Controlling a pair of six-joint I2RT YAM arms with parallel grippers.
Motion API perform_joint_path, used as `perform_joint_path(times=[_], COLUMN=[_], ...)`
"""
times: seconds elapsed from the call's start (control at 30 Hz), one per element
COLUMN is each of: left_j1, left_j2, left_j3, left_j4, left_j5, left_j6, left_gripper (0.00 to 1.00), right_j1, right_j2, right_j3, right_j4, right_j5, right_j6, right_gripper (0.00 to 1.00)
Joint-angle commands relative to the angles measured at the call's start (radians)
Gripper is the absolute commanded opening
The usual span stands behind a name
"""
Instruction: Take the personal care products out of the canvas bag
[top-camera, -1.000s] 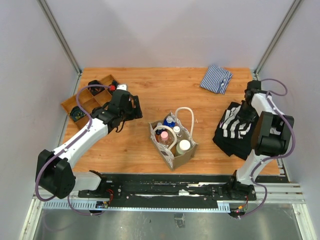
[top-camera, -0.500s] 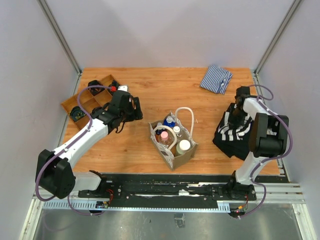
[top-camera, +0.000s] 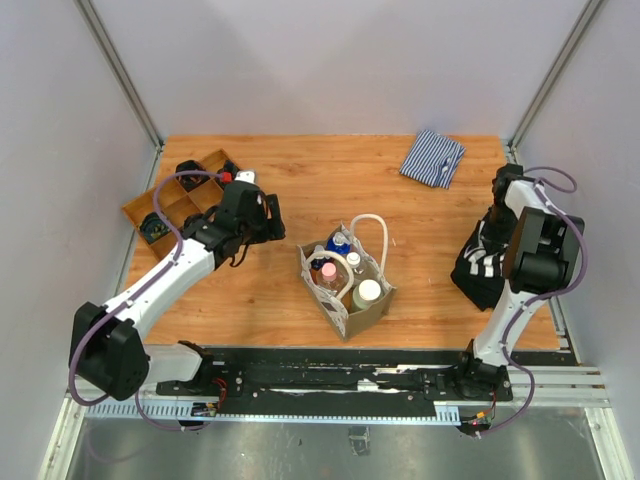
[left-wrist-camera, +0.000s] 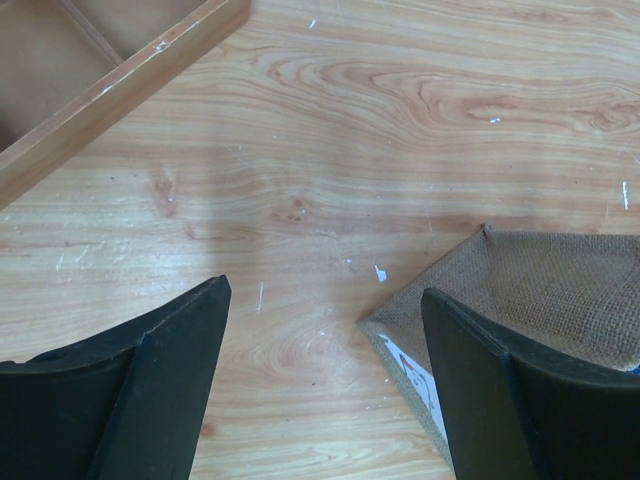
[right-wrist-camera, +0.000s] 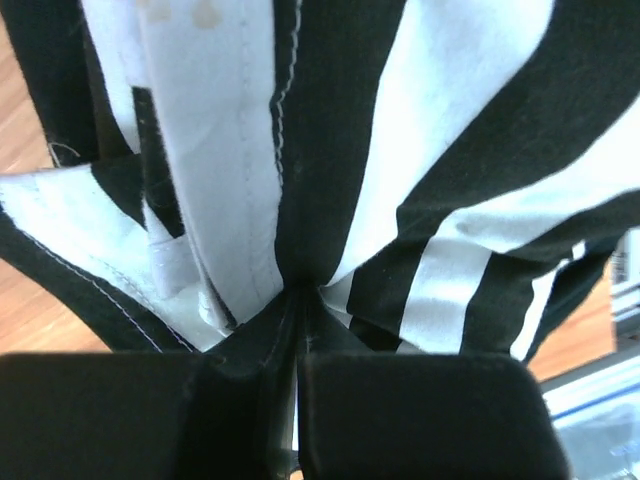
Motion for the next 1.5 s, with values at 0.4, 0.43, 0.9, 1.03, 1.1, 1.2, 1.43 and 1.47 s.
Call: perform_joint_path(times=[0.4,0.43,0.9,1.03,1.1,1.2,1.43,1.47], left_j1=[0.004,0.004,0.004,0.004,0.004,0.003,0.004,0.004], left_j2=[-0.066,-0.069,-0.096,-0.091,-0.090,-0.091,-0.107,-0.109], left_j3=[-0.024,-0.025,0.031,0.036,0.035,0.043,0.079,0.087], left_j4=[-0.009,-0.009,-0.065,-0.077,-0.080,-0.096,-0.116,-0.119], left_j5=[-0.034,-0.035,-0.052,-0.055,-0.057,-0.055,-0.022,-0.008], left_j6=[0.002,0.002,0.003,-0.001,-0.002,-0.004,-0.004,-0.007], left_gripper=[0.82,0.82,0.83,0.83,0.83,0.83,0.83,0.83], right_j1=[0.298,0.300,0.276,0.259,0.246,0.218,0.136,0.124], right_j2=[-0.135,-0.099,0.555,0.636,0.659,0.694,0.709,0.698], right_j3=[0.137,0.185,1.062,1.158,1.166,1.155,1.091,1.067], right_j4=[0.241,0.245,0.097,0.097,0.094,0.061,-0.038,-0.042], right_j5=[0.004,-0.073,-0.396,-0.414,-0.418,-0.427,-0.302,-0.276], right_j6=[-0.149,-0.158,-0.168,-0.141,-0.121,-0.096,-0.112,-0.109], right_gripper=[0.01,0.01,0.01,0.01,0.01,0.01,0.01,0.01])
